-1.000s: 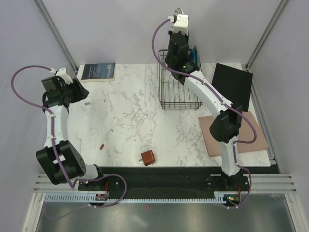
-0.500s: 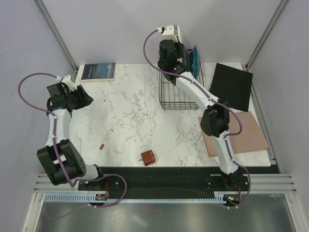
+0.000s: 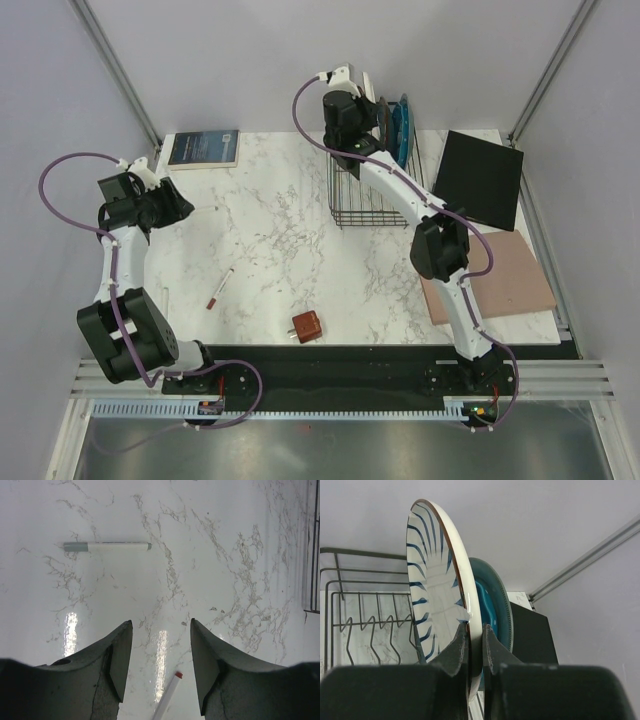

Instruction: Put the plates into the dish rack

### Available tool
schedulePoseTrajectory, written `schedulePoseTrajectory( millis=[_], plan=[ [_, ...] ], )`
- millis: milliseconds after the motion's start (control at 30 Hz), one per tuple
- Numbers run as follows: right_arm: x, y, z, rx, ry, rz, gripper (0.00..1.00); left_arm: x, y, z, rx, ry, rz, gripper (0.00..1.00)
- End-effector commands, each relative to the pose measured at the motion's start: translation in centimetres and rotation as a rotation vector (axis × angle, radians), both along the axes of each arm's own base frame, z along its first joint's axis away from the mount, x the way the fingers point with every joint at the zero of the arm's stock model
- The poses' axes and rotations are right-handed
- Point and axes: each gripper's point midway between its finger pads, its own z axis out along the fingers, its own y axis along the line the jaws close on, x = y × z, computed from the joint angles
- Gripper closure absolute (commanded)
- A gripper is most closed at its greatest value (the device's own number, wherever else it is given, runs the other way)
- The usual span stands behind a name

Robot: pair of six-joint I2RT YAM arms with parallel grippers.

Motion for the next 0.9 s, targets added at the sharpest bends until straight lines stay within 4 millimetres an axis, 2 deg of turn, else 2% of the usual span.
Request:
schedulePoseTrajectory(
  millis=[0, 267, 533, 800, 833, 867],
  plan=[
    [-0.5, -1.2, 4.6, 0.044, -0.122, -0.084, 1.00, 0.3, 0.0, 0.3, 0.034, -0.038, -0.025, 0.43],
    [0.1, -1.0, 2.3, 0.028, -0.092, -0.102, 1.00, -0.1, 0.0, -0.3, 0.036, -0.023, -0.020, 0.43],
    [0.7, -0.8, -0.9, 0.006, -0.039, -0.110, 1.00, -0.3, 0.2, -0.7, 0.042, -0.005, -0.014, 0.43],
    [1.0, -1.4, -2.6, 0.004, -0.017, -0.134, 1.00, -1.0, 0.0, -1.0, 0.042, 0.013, -0.015, 0.43],
    [1.1, -1.5, -2.9, 0.006, -0.013, -0.136, 0.99, -1.0, 0.0, -1.0, 0.043, 0.013, -0.014, 0.43],
    [1.1, -1.5, -3.0, 0.004, -0.009, -0.136, 0.94, -1.0, 0.1, -1.0, 0.043, 0.014, -0.012, 0.43]
  ],
)
